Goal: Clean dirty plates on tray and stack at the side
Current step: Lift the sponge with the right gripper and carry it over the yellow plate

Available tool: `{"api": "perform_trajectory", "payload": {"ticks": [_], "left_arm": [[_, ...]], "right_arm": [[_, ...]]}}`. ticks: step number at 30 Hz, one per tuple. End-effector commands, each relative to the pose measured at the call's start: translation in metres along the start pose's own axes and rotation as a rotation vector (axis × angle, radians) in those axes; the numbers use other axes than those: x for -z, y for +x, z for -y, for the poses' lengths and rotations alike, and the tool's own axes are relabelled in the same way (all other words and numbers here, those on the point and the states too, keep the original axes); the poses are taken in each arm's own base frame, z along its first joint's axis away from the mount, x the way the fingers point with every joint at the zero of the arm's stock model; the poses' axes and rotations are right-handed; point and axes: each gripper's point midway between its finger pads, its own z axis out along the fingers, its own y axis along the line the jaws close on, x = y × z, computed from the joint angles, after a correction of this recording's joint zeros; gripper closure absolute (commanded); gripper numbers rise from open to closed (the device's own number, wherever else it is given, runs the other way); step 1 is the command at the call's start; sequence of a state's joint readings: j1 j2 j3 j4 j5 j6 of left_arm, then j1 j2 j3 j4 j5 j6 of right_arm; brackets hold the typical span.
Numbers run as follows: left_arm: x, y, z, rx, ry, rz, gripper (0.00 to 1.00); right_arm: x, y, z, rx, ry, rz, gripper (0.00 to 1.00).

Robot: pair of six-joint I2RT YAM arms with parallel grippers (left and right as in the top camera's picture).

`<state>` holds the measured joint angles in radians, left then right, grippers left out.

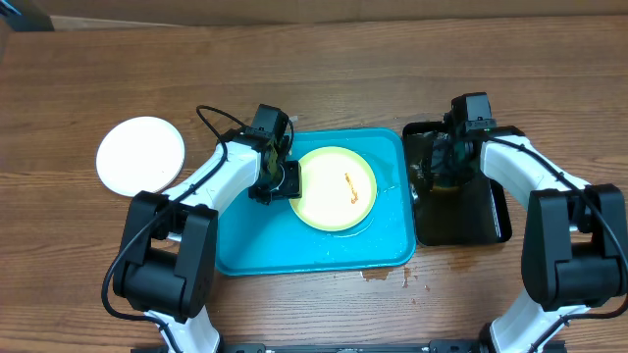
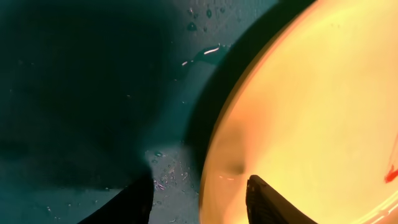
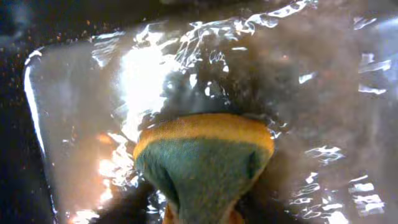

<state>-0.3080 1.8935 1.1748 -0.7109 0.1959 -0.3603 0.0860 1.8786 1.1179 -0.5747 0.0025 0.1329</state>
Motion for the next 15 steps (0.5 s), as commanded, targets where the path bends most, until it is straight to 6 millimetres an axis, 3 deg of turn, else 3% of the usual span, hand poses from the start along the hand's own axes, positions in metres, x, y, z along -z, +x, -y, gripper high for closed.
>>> {"api": "perform_trajectory", "payload": {"ticks": [1, 6, 11, 15], "left_arm": [[-0.006, 0.004, -0.008, -0.017, -0.046, 0.0, 0.51], [-0.006, 0.003, -0.008, -0.017, -0.047, 0.002, 0.77], [-0.005, 0.003, -0.009, -0.016, -0.047, 0.003, 0.79], [-0.003, 0.002, -0.007, -0.016, -0.043, 0.001, 0.93]], "right_arm": [[-0.001, 0.016, 0.004, -0.004, 0.009, -0.059, 0.31], [0.003, 0.043, 0.011, -0.006, 0.044, -0.168, 0.4], [0.007, 0.06, 0.027, -0.028, 0.135, -0.232, 0.4], [0.008, 0.062, 0.03, -0.051, 0.157, -0.238, 0.4]]}}
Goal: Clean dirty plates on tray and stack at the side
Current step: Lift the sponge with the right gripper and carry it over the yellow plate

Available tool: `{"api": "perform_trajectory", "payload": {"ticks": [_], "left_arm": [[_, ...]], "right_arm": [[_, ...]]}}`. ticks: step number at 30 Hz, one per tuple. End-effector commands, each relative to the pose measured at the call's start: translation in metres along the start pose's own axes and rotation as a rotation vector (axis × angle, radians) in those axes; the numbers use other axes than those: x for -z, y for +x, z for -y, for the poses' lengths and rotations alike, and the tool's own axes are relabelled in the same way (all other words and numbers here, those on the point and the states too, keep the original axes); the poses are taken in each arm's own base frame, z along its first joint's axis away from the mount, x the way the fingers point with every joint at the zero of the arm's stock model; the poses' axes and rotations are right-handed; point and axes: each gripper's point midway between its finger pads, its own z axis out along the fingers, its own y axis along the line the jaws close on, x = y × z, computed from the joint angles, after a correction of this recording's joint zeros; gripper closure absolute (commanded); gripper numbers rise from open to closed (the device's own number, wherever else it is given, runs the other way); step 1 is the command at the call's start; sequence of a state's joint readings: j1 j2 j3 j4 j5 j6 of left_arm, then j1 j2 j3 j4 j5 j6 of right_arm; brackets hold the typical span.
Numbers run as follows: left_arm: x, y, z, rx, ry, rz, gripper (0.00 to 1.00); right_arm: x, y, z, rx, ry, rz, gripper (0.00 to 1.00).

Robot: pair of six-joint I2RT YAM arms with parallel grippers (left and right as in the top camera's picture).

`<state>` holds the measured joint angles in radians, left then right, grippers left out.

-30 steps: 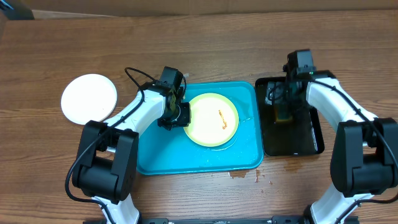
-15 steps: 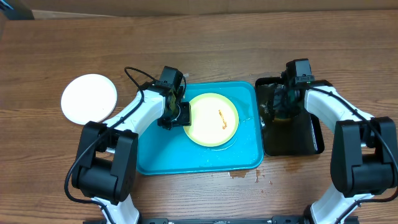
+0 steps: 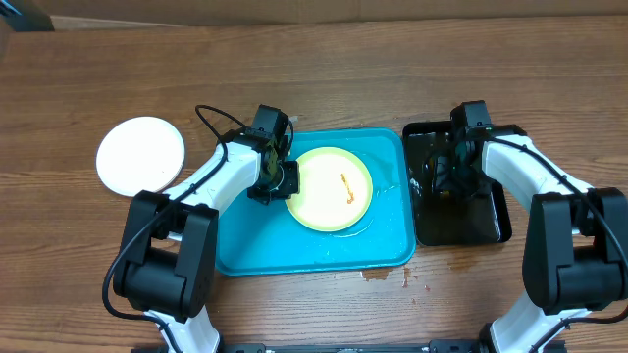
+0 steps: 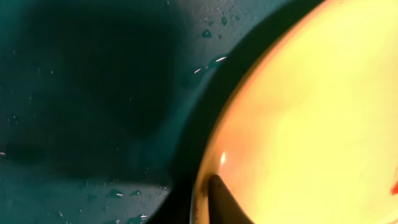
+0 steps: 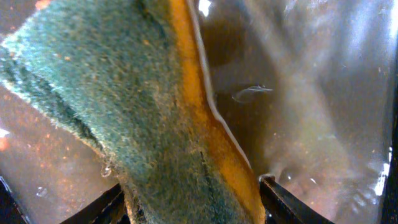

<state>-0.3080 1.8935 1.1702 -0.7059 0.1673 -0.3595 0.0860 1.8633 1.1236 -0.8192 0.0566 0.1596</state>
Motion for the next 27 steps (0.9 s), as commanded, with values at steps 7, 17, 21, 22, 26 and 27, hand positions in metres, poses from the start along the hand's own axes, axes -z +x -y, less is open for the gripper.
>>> {"api": "perform_trajectory", "payload": {"ticks": [7, 17, 21, 22, 26, 27], "left_arm": [[0.002, 0.001, 0.0, -0.018, -0.018, -0.011, 0.9], [0.002, 0.001, -0.001, -0.018, -0.018, -0.011, 0.89], [0.002, 0.001, -0.001, -0.018, -0.018, -0.011, 0.87], [0.002, 0.001, -0.001, -0.018, -0.018, -0.011, 0.87], [0.002, 0.001, -0.001, -0.018, -0.018, -0.011, 0.86], [0.002, 0.001, -0.001, -0.019, -0.018, -0.011, 0.86]], "right_arm": [[-0.003, -0.001, 0.008, -0.024, 0.049, -0.001, 0.35], [0.01, -0.025, 0.003, -0.028, 0.032, 0.068, 0.31], [0.011, -0.034, 0.001, 0.004, 0.024, 0.105, 0.27], [0.011, -0.036, 0.001, 0.004, 0.022, 0.113, 0.24], [0.012, -0.044, -0.004, 0.003, -0.004, 0.142, 0.15], [0.012, -0.045, -0.005, 0.002, -0.005, 0.149, 0.15]]}}
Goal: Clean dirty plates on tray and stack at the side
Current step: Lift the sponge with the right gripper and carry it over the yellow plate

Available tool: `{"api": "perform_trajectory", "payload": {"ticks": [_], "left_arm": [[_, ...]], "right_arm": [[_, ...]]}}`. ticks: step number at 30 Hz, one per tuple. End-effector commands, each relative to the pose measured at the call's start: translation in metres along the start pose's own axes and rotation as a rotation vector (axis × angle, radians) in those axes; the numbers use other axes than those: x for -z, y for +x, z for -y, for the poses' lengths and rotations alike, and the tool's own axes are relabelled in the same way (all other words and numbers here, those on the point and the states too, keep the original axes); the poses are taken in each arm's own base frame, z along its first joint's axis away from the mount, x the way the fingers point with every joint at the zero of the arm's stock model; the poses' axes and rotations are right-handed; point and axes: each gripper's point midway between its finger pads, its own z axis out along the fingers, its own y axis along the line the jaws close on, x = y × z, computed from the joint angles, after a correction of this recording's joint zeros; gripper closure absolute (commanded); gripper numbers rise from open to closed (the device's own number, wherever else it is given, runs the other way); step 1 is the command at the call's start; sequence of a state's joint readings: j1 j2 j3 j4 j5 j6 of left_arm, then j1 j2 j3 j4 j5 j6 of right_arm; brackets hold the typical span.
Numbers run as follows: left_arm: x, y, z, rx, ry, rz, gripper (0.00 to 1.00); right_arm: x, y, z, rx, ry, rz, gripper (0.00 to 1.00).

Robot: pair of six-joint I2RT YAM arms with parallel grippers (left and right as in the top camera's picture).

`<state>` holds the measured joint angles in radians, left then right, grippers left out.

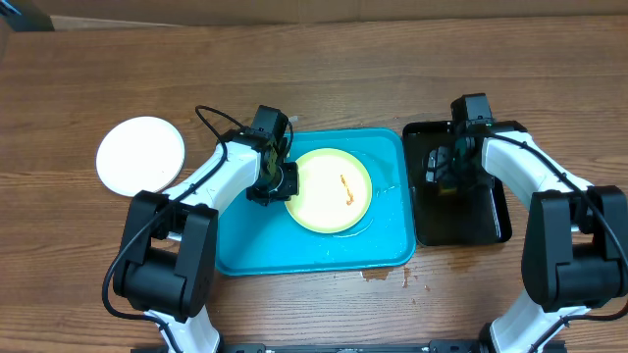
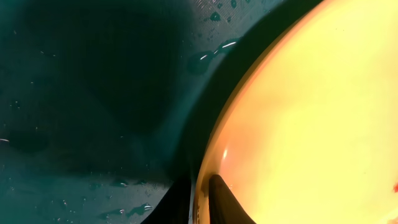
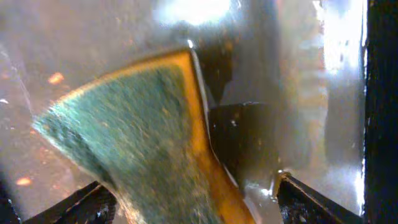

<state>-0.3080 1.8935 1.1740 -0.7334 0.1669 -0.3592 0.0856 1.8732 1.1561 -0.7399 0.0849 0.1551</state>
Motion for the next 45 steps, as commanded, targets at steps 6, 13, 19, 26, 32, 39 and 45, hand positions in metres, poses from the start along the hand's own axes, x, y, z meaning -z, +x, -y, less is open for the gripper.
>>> {"api": "perform_trajectory", "payload": {"ticks": [6, 13, 19, 26, 32, 39, 45], "left_arm": [[0.001, -0.004, 0.001, -0.022, -0.01, 0.011, 0.86], [0.001, -0.004, 0.001, -0.021, -0.01, 0.011, 0.82], [0.001, -0.004, 0.001, -0.021, -0.009, 0.011, 0.77], [0.001, -0.003, 0.003, 0.005, 0.001, 0.006, 0.96], [0.003, -0.004, 0.006, 0.005, 0.013, 0.005, 0.94], [0.01, -0.006, 0.008, 0.001, 0.01, -0.001, 0.87], [0.014, -0.008, 0.008, -0.005, 0.006, -0.002, 0.87]], "right_arm": [[0.006, -0.025, -0.005, 0.0, -0.019, 0.085, 0.37], [0.006, -0.028, -0.006, 0.025, -0.019, 0.096, 0.96], [0.019, -0.022, -0.003, 0.029, -0.003, 0.037, 0.96], [0.047, -0.021, 0.008, 0.033, 0.059, -0.025, 0.96], [0.059, -0.016, 0.014, 0.03, 0.071, -0.071, 0.96], [0.059, -0.016, 0.012, 0.029, 0.063, -0.072, 0.89], [0.059, -0.014, 0.012, 0.03, 0.064, -0.078, 0.86]]}}
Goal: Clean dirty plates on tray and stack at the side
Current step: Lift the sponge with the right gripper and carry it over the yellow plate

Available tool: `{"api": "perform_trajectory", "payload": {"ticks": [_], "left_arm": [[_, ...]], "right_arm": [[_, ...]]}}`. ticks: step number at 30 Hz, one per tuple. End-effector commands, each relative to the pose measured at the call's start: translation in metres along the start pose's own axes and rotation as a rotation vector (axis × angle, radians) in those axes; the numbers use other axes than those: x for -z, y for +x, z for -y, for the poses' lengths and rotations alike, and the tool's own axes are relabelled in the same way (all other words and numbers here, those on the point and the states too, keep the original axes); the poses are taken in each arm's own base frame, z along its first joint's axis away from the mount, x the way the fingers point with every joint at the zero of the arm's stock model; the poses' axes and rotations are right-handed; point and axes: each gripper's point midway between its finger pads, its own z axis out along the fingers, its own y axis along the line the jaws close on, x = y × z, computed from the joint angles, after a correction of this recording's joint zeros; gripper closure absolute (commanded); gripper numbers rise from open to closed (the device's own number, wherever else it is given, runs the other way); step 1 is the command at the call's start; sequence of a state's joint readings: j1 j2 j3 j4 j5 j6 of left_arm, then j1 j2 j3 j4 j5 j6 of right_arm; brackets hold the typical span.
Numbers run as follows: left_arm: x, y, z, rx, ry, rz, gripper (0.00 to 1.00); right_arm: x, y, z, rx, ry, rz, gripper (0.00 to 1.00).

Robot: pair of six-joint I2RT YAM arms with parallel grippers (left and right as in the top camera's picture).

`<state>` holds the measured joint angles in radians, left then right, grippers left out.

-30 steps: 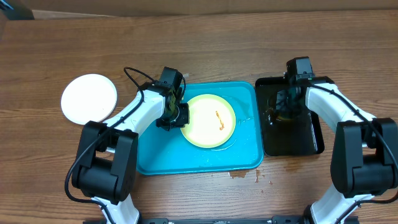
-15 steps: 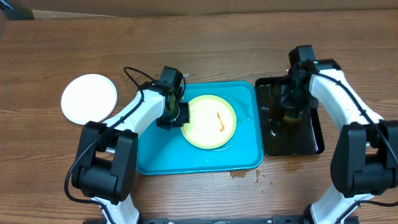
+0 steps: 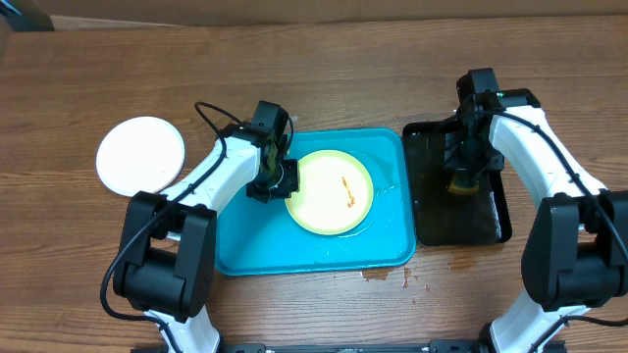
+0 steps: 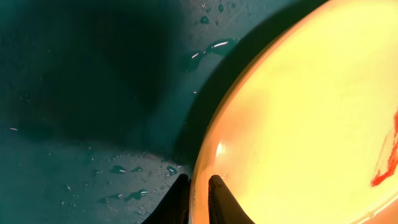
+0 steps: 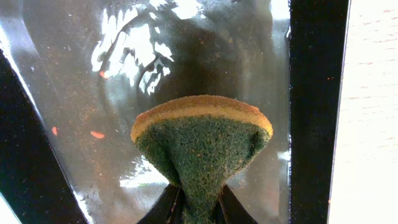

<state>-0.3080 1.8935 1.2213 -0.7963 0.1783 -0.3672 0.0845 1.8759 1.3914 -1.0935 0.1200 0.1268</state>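
Note:
A yellow plate (image 3: 334, 189) with an orange-red smear lies on the blue tray (image 3: 245, 255). My left gripper (image 3: 278, 182) is shut on the plate's left rim (image 4: 205, 174), one finger under and one over it. A white plate (image 3: 140, 155) rests on the table at the left. My right gripper (image 3: 461, 176) hangs over the black water tray (image 3: 491, 221), shut on a green and yellow sponge (image 5: 200, 140) that is pinched into a fan and held above the wet bottom.
Water drops lie on the blue tray (image 4: 124, 180) by the plate's rim. A small spill (image 3: 388, 275) marks the wood in front of the blue tray. The black tray's wall (image 5: 317, 112) stands to the right of the sponge.
My right gripper has moved the sponge from low in the water tray to higher over its right half. The left gripper still grips the plate's rim, and the smear now shows in its view.
My left gripper stood open around the yellow plate's left rim, then it was shut on the rim and has held it since. My right gripper kept the sponge in the black water tray, at changing angles, and now holds it above the water.

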Motion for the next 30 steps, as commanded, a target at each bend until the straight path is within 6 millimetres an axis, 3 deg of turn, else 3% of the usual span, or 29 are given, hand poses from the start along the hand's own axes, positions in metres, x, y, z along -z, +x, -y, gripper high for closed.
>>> {"api": "perform_trajectory", "payload": {"ticks": [1, 3, 9, 15, 21, 30], "left_arm": [[0.004, -0.007, 0.004, -0.016, 0.0, 0.017, 0.87], [0.004, -0.007, 0.004, -0.016, 0.0, 0.017, 0.88], [0.004, -0.007, 0.004, -0.016, 0.0, 0.017, 0.95], [0.001, -0.003, 0.001, -0.016, -0.018, 0.01, 0.83], [-0.002, 0.0, 0.0, -0.019, -0.019, 0.006, 0.96], [-0.002, -0.002, 0.0, -0.017, -0.017, 0.013, 0.96]], "right_arm": [[0.008, -0.01, 0.003, -0.007, 0.004, 0.032, 0.9], [0.008, -0.011, 0.003, -0.007, 0.004, 0.035, 0.96], [0.008, -0.011, -0.005, -0.014, -0.043, 0.034, 0.96], [0.009, -0.008, -0.015, -0.013, -0.103, 0.018, 0.96], [0.009, -0.009, -0.017, -0.013, -0.113, 0.021, 0.96], [0.01, -0.005, -0.026, -0.054, -0.112, 0.008, 0.96]]}}
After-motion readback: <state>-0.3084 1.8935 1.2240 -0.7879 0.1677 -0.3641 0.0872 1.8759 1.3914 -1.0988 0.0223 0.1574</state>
